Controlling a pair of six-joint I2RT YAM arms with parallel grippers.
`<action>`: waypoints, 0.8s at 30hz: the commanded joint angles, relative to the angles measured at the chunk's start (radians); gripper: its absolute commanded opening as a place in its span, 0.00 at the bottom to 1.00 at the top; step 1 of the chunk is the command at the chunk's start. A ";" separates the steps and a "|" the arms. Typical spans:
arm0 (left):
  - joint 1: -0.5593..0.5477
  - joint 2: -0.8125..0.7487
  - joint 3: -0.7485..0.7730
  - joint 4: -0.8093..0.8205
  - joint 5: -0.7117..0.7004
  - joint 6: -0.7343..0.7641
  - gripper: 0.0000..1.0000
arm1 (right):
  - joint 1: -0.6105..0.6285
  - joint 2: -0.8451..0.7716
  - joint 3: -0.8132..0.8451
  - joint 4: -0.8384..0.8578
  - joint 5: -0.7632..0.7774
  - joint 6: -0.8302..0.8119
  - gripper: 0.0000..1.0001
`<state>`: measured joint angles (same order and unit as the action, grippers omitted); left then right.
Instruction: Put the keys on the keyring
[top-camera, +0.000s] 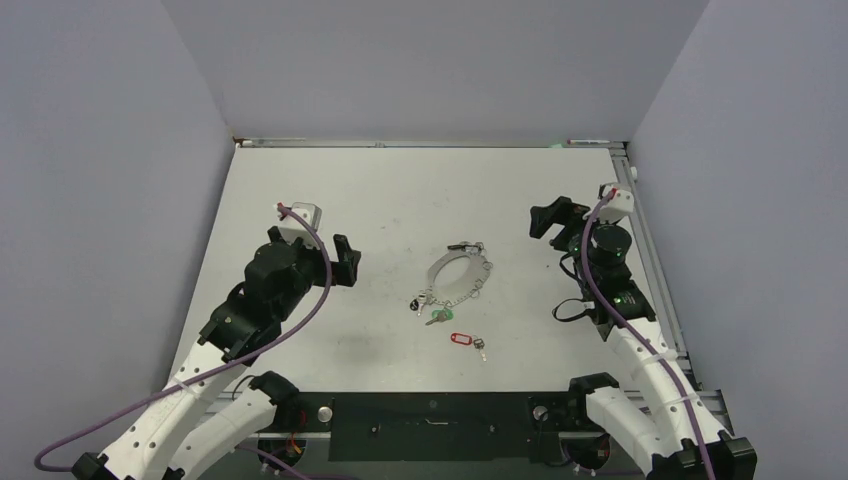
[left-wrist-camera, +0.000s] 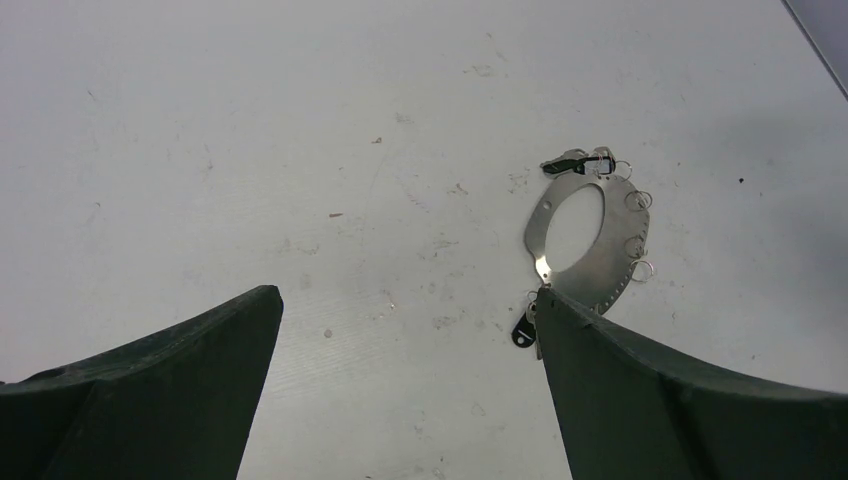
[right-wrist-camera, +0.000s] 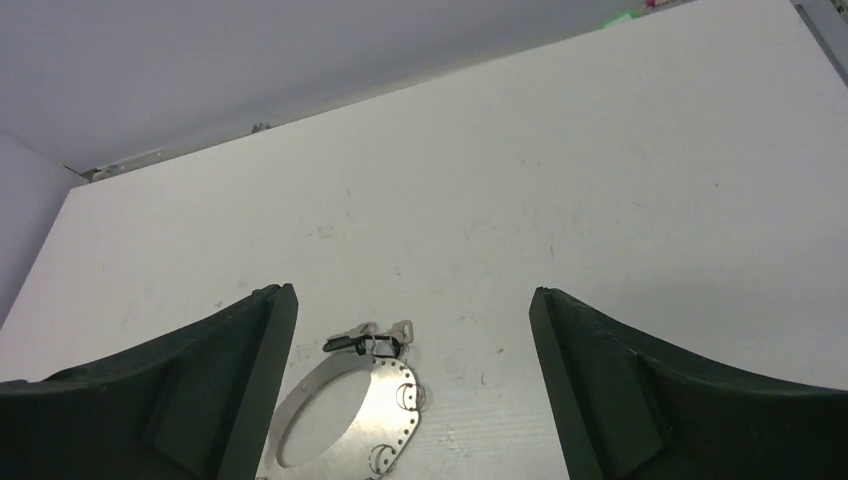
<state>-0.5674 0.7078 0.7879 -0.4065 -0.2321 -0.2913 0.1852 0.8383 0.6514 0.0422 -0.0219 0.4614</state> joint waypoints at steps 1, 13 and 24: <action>0.002 -0.002 0.014 0.049 0.015 0.023 0.96 | 0.018 0.018 0.032 -0.131 0.049 0.023 0.91; -0.023 0.106 0.048 0.002 0.042 0.034 0.96 | 0.141 0.042 0.078 -0.245 0.189 0.026 0.92; -0.216 0.282 0.186 -0.153 -0.180 -0.054 0.96 | 0.163 0.130 0.125 -0.347 0.258 0.024 0.91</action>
<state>-0.7063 0.9611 0.8932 -0.5106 -0.2874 -0.2977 0.3416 0.9405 0.7303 -0.2699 0.1905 0.4774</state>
